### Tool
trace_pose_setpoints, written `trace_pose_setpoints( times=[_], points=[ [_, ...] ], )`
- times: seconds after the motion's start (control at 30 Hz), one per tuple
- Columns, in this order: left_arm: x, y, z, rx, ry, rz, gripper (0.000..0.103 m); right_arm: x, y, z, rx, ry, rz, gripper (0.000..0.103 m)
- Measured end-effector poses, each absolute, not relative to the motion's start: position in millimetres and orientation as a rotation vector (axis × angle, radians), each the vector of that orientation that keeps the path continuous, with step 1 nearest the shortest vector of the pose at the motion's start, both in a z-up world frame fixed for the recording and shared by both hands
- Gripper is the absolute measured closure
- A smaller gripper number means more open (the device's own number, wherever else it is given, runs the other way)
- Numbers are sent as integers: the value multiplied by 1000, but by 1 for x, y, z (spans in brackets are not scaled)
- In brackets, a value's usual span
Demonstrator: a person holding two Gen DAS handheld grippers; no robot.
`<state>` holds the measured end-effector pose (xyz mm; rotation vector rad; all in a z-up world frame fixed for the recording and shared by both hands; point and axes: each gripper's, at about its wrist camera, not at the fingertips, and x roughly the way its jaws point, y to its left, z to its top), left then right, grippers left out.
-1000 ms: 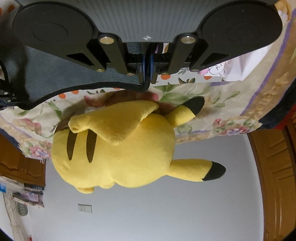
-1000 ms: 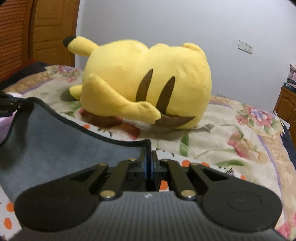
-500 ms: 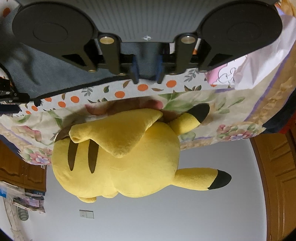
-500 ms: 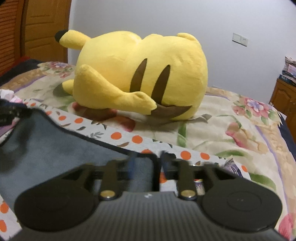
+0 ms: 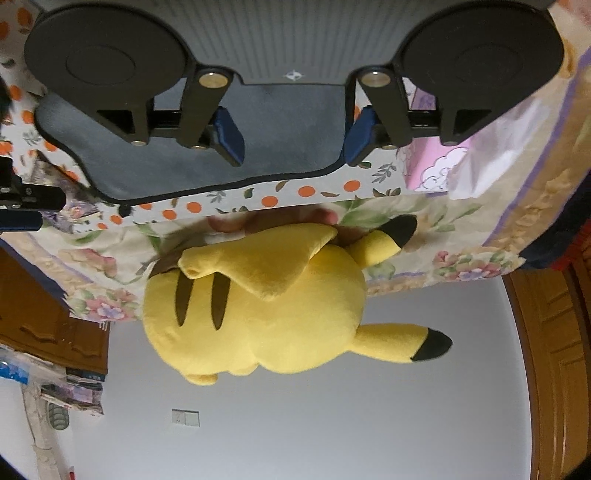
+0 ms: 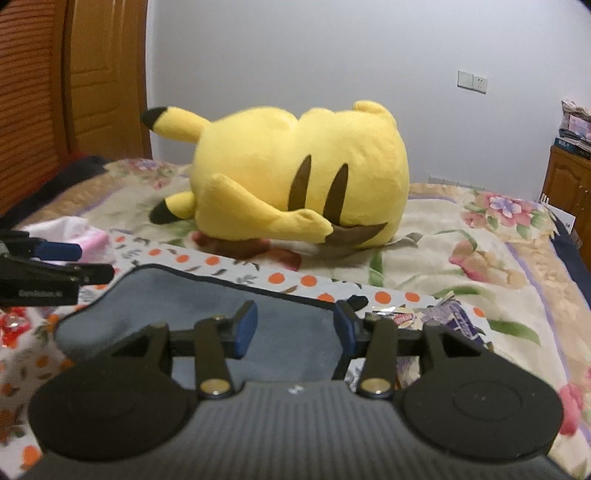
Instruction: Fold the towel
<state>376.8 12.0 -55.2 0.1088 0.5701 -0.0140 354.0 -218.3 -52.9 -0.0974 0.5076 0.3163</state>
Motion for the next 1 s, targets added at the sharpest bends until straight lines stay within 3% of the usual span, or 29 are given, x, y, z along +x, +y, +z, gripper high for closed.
trace_pose_setpoints(
  times=[0.17,0.23,0.4,1.0],
  points=[
    [346,7,-34,110,553,-18,7,323,-230,-31,-63,488,311,46],
    [333,5,-25,114,541,-21,0,312,-234,-23,-63,477,304,37],
    [306,0,-5,108,516,-15,0,288,-243,-10,-42,448,296,0],
    [238,-5,29,129,510,12,0,229,-248,12,-48,429,289,0]
  ],
)
